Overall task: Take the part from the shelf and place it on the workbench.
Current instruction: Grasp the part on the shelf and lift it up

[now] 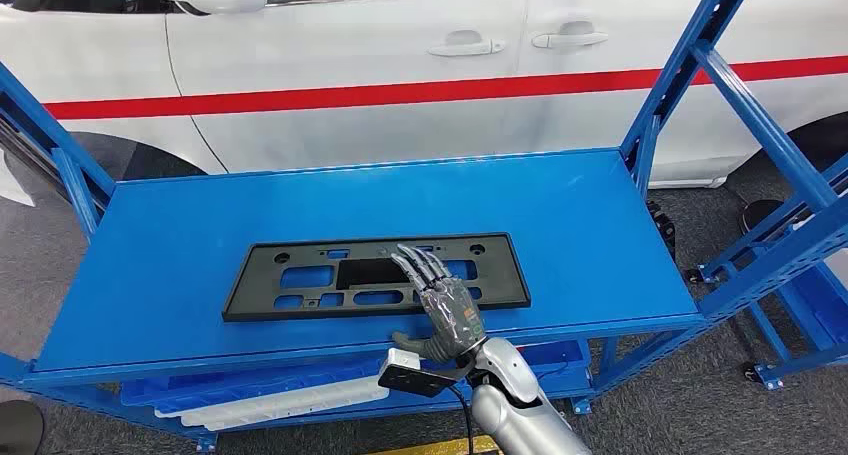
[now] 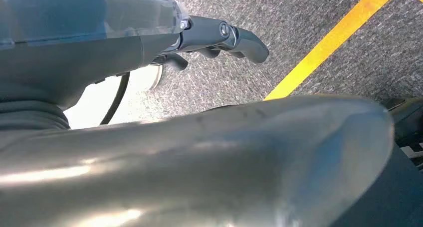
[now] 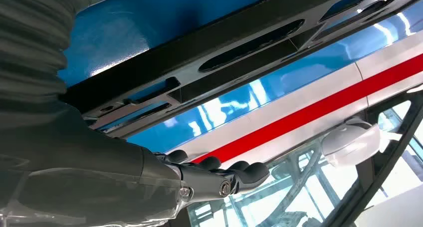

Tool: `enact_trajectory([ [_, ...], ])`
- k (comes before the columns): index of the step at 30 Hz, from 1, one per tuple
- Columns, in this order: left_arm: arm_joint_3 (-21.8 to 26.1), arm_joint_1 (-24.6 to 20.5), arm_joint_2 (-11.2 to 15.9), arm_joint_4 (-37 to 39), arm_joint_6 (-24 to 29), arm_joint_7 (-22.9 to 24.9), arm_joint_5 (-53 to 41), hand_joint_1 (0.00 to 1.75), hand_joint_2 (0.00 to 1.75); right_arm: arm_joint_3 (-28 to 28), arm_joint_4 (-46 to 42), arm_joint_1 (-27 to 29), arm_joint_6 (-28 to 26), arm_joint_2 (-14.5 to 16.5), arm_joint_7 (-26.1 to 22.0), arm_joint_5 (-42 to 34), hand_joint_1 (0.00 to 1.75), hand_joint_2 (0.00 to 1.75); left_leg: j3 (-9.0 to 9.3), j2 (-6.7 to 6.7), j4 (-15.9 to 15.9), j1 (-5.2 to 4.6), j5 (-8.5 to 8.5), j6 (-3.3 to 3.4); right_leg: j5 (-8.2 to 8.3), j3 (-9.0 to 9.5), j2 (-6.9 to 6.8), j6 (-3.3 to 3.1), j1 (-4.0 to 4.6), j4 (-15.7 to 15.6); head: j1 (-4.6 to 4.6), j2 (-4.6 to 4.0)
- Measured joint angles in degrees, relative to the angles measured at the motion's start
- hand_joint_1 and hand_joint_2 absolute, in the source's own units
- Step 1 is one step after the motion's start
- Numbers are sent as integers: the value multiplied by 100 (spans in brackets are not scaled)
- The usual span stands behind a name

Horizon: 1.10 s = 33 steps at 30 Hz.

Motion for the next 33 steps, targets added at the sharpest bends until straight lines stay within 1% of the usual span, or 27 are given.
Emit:
enact_trajectory([
  [9, 0, 2, 0, 0, 2, -1, 5, 0, 0, 0, 29, -10, -3, 4, -5, 0, 0, 175, 0, 0, 1, 0, 0, 0, 1, 0, 0, 0, 0, 0, 0, 0],
  [12, -1, 2, 0, 0, 9, -10, 28, 0, 0, 1, 39, -17, -92, 7, 18, 101, 0, 175, 0, 0, 1, 0, 0, 0, 1, 0, 0, 0, 0, 0, 0, 0],
  [14, -6, 2, 0, 0, 11, -15, 48, 0, 0, 1, 51, -34, -285, 12, 136, 386, 0, 175, -1, 0, 1, 0, 0, 0, 1, 0, 0, 0, 0, 0, 0, 0],
  [18, -27, 1, 0, 0, 8, -15, 91, 0, 0, 13, 74, -121, -737, 20, 502, 1192, 0, 175, -1, 0, 2, 0, 0, 0, 1, 0, 0, 0, 0, 0, 0, 0],
  [23, -52, -4, 0, 0, -11, -14, 92, 0, 0, 32, 117, -211, -1169, 17, 822, 1864, 0, 175, -1, 0, 3, 0, 0, 0, 1, 0, 0, 0, 0, 0, 0, 0],
  [25, -68, -6, 0, 0, -16, -13, 96, 0, 0, 50, 121, -219, -1333, 17, 1047, 2317, 0, 175, -2, 0, 3, 0, 0, 0, 1, 0, 0, 0, 0, 0, 0, 0],
  [26, -75, -7, 0, 0, -17, -13, 103, 0, 0, 57, 105, -220, -1387, 17, 1210, 2677, 0, 175, -2, 0, 3, 0, 0, 0, 1, -1, 0, 0, 0, 0, 0, 0],
  [29, -109, -7, 0, 0, -13, -12, 145, 0, 0, 105, -44, -229, -1444, 8, 1853, 3784, 0, 175, -4, 0, 4, 0, 0, 0, 1, -3, 0, 0, 0, 0, 0, 0],
  [31, -145, -7, 0, 0, -4, -8, 168, 0, 0, 274, -172, -307, -1449, -48, 2418, 4037, 0, 175, -7, 0, 4, 0, 1, 0, 2, -5, 0, 1, 0, 0, 0, 0],
  [33, -170, -8, 0, 0, 3, -3, 187, 0, 0, 601, -273, -499, -1450, -172, 3043, 4052, 0, 175, -9, 2, 5, 0, 2, 0, 6, -8, 2, 5, 0, 1, 0, 0],
])
